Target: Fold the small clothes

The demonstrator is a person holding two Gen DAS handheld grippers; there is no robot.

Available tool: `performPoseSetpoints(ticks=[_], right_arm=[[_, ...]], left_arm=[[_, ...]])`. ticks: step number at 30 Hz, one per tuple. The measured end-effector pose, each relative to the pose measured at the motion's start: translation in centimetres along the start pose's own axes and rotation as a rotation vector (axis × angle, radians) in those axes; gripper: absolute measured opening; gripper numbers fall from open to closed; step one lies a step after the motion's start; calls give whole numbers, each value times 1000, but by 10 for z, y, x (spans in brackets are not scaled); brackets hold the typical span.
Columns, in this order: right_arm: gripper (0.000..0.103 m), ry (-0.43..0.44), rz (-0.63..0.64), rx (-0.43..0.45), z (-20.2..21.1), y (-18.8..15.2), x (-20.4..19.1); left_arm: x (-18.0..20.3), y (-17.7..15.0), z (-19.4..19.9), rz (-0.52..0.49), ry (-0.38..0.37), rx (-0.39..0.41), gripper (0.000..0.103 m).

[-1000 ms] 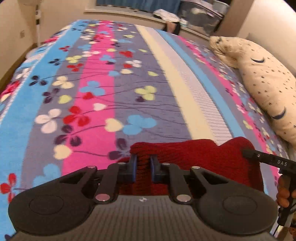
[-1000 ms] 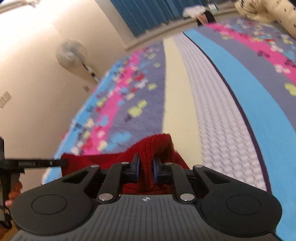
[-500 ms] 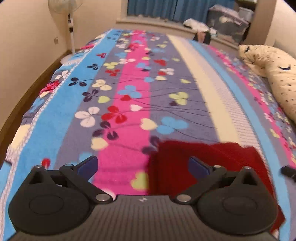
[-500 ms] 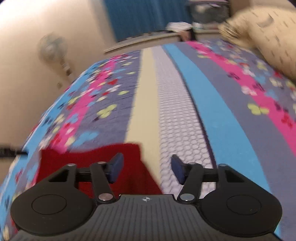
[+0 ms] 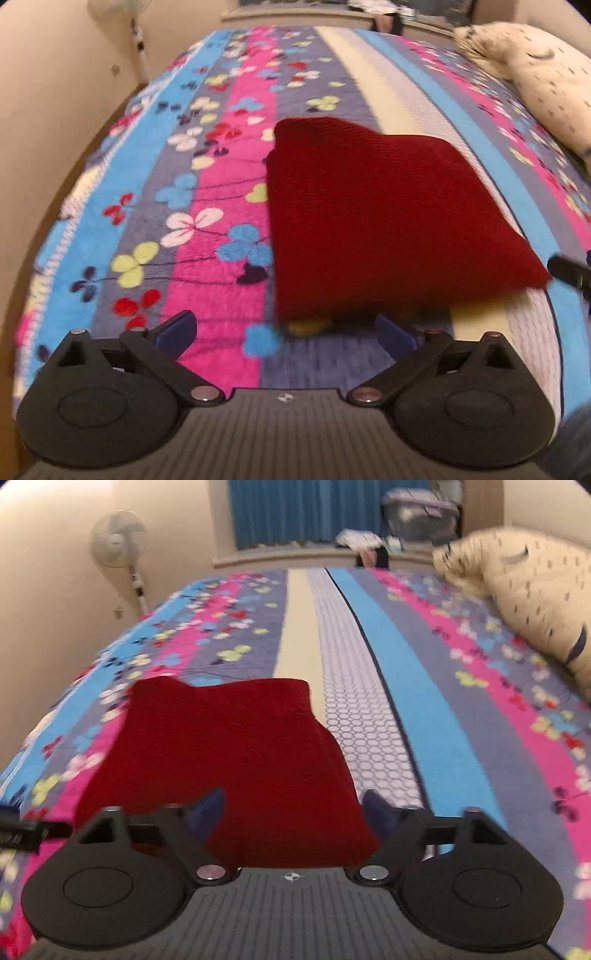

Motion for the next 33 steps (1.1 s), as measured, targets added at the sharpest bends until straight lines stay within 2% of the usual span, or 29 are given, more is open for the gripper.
performPoseSetpoints(ticks=[4, 7, 11, 14, 17, 25, 33], right_arm=[[97, -32, 57, 6, 70, -30, -19], [98, -35, 28, 20, 112, -47, -26], [98, -33, 25, 17, 147, -68, -32], [98, -32, 45, 9, 162, -83, -39], [98, -27, 66, 25, 175, -88, -47], [98, -30, 53, 66, 188, -83, -52], [98, -31, 53, 71, 188, -80, -54]], left_arm=[[13, -30, 52, -11, 5, -28, 103], [19, -50, 84, -16, -16, 2, 103], [23, -70, 116, -12, -35, 36, 103], [22, -81, 134, 10, -51, 64, 103], [21, -88, 148, 12, -17, 95, 103], [20, -95, 165, -17, -17, 115, 103], [19, -94, 170, -26, 24, 130, 103]])
Point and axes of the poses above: each gripper's, at about its wrist camera, not at the fingertips, and z roughly against the way its jaws point, x to its right, y to its top, the point moved 6 cm from there along -z, roughly the way its jaws point
